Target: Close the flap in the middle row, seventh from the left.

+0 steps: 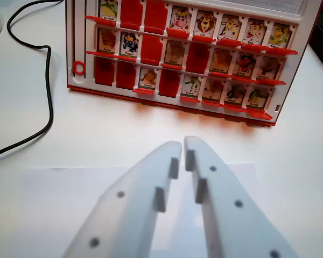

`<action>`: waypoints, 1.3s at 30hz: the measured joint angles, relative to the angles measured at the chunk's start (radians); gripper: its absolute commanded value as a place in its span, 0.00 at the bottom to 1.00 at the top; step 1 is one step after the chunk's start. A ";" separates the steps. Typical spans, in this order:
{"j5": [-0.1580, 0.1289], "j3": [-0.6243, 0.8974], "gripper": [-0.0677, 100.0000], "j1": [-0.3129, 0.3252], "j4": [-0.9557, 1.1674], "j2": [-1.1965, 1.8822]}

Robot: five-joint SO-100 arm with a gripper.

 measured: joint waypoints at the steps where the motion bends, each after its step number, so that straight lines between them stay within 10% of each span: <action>1: 0.000 0.000 0.00 0.000 0.000 0.000; 39: 0.040 0.000 0.00 0.023 0.017 0.000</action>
